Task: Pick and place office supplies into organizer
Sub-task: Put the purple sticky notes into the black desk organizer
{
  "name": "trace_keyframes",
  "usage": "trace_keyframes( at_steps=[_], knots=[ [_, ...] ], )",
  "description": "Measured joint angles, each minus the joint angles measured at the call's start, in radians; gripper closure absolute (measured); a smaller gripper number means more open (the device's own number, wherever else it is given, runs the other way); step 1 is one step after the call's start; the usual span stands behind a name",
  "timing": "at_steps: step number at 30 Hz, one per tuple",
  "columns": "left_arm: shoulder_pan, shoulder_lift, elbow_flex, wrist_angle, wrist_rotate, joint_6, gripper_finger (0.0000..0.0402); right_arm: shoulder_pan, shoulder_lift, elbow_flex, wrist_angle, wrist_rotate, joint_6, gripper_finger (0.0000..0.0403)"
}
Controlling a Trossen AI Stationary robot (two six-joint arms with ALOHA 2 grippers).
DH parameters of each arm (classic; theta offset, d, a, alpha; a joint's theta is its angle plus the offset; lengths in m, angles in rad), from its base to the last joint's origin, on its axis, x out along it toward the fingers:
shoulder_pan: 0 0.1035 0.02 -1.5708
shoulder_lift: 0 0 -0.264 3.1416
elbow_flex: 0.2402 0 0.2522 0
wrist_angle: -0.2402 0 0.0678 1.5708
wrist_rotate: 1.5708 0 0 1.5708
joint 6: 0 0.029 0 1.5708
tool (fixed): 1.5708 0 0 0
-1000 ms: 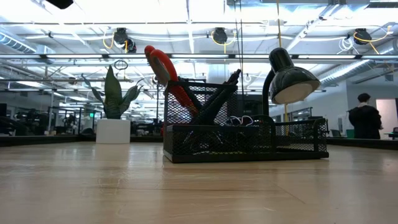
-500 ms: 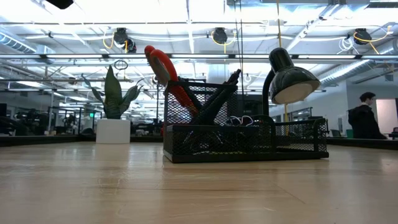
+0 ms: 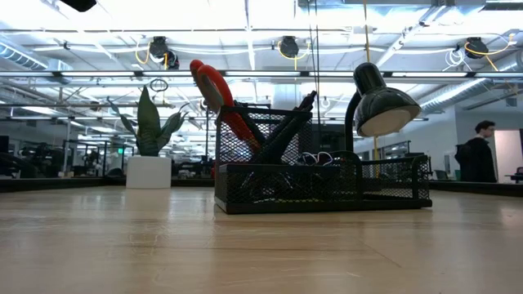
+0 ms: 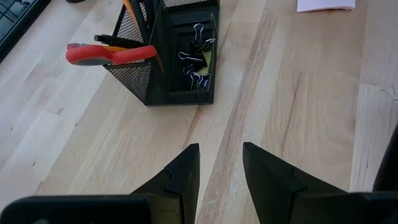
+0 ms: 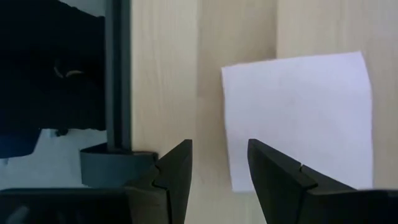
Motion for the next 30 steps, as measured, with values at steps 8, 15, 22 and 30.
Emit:
trace_keyframes(
  at_steps=[8, 15, 22, 30],
  knots=[
    [0.0, 0.0, 0.0, 0.0, 0.0, -0.001, 0.0275, -0.001, 0.0, 0.0, -0.007, 0.004, -0.006, 0.0257],
    [0.0, 0.0, 0.0, 0.0, 0.0, -0.003, 0.0275, -0.002, 0.0, 0.0, -0.01, 0.005, -0.003, 0.0257],
    [0.0, 0.0, 0.0, 0.0, 0.0, -0.003, 0.0275, -0.012, 0.0, -0.004, -0.012, 0.006, -0.003, 0.0257],
    [0.0, 0.0, 0.0, 0.0, 0.0, 0.002, 0.0275, -0.022, 0.0, -0.019, -0.015, 0.001, -0.004, 0.0257]
  ],
)
